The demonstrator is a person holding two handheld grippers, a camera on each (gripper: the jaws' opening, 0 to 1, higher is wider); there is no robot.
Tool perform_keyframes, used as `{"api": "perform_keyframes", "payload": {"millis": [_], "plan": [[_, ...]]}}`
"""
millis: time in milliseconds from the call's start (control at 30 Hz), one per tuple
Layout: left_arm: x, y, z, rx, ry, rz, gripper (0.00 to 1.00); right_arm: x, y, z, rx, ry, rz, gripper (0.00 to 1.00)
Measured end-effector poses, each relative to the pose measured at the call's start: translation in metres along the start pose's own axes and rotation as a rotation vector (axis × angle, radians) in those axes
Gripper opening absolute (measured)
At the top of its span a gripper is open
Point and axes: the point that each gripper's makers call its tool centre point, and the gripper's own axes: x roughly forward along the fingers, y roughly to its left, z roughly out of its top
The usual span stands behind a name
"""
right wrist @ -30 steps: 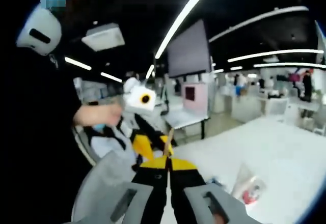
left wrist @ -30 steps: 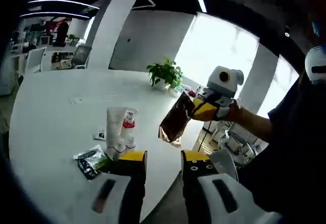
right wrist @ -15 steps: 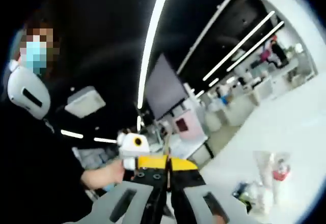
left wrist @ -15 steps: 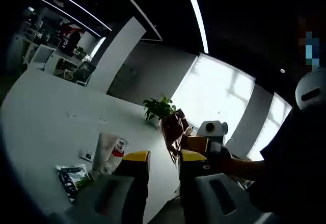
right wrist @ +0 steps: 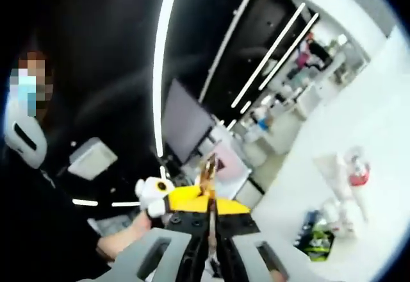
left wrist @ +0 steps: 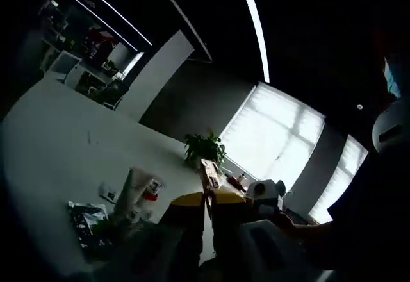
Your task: Arrange the skincare products in the storage area until every visible bottle or jar stands upright without overlapping.
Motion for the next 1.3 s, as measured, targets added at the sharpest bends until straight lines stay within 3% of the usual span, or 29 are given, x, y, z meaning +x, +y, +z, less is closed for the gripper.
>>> {"api": "perform_keyframes", "payload": {"millis": [100, 200, 233, 267, 367, 533, 800, 867, 1000, 1100, 1300], "plan": [[0.001, -0.004, -0.002, -0.007, 0.023, -0.029, 0.00, -0.004, 0.004, 0.000, 0.010, 0.009, 0.024, 0.01], [0.001, -0.009, -0.006, -0.019, 0.076, -0.046, 0.00, -0.006, 0.010, 0.003, 0.032, 0.025, 0.063, 0.16], [0.001, -0.010, -0.007, -0.012, 0.086, -0.051, 0.00, -0.006, 0.019, 0.005, 0.046, 0.031, 0.114, 0.19], [0.001, -0.012, -0.007, -0.010, 0.094, -0.056, 0.00, -0.006, 0.012, 0.009, 0.040, 0.024, 0.080, 0.21], [-0.001, -0.015, -0.010, -0.019, 0.120, -0.071, 0.00, -0.005, 0.015, 0.013, 0.024, 0.036, 0.095, 0.18], [-0.004, -0.012, -0.014, -0.032, 0.138, -0.065, 0.00, -0.002, 0.015, 0.010, -0.003, 0.057, 0.101, 0.03], [-0.013, 0.001, -0.023, -0.057, 0.150, -0.028, 0.00, 0.002, 0.004, -0.008, -0.022, 0.111, 0.054, 0.05], [-0.018, 0.011, -0.027, -0.059, 0.163, 0.003, 0.00, 0.002, 0.001, -0.011, -0.044, 0.129, 0.041, 0.12], [-0.026, 0.026, -0.033, -0.081, 0.176, 0.035, 0.00, 0.004, -0.004, -0.018, -0.099, 0.166, 0.011, 0.42], [-0.031, 0.037, -0.035, -0.099, 0.179, 0.055, 0.00, 0.004, -0.011, -0.027, -0.164, 0.223, -0.020, 0.51], [-0.035, 0.056, -0.039, -0.107, 0.202, 0.093, 0.00, 0.006, -0.018, -0.037, -0.196, 0.274, -0.046, 0.63]]}}
